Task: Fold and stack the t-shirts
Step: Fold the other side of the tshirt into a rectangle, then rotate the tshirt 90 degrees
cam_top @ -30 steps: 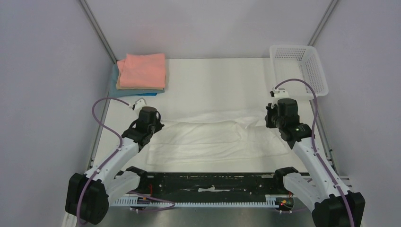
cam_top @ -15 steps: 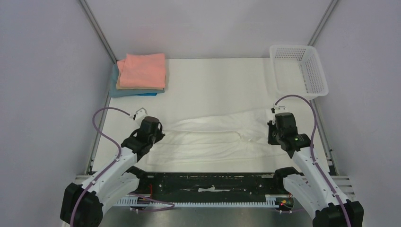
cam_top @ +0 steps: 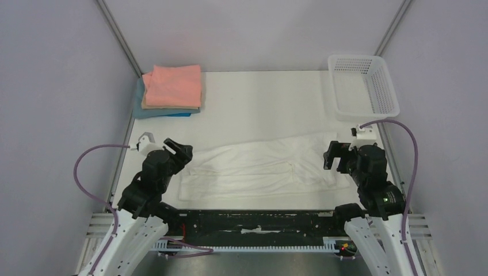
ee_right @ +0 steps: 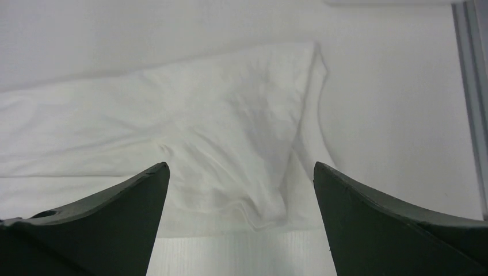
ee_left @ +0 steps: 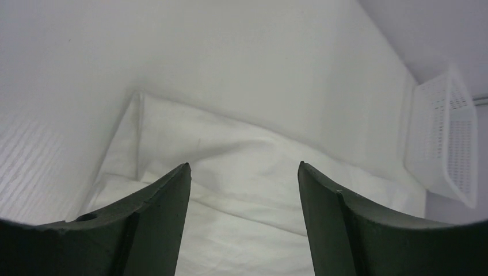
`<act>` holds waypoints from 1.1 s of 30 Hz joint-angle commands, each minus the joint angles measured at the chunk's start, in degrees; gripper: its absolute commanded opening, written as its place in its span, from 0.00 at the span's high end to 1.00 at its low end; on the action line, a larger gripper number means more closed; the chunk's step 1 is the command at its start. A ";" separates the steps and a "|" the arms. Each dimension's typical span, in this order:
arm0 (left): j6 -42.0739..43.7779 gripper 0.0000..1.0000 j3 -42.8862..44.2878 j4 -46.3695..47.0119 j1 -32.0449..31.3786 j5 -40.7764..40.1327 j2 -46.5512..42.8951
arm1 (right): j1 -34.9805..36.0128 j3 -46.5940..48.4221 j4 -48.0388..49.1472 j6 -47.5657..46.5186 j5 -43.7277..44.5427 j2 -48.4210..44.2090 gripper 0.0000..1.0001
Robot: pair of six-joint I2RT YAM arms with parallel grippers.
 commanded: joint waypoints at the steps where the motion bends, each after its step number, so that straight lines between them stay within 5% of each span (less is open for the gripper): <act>1: 2.54 0.24 2.76 8.64 -0.27 3.73 3.33 | -0.09 -1.48 12.43 -2.81 -10.76 -1.91 0.02; 6: 6.61 0.22 4.05 18.25 -0.26 19.55 21.92 | -0.04 -11.35 28.42 2.32 -23.35 5.61 0.02; 11: 8.72 0.20 4.99 16.28 -0.25 22.03 34.31 | 0.00 -14.95 32.44 4.74 -19.71 15.45 0.02; 25: 4.58 0.12 -6.14 4.02 0.10 5.10 25.10 | -0.04 -18.45 25.21 4.84 -3.25 22.64 0.02; 33: 4.91 0.11 -5.40 4.98 0.08 8.86 27.75 | -0.05 -20.58 32.07 4.78 -10.91 22.99 0.02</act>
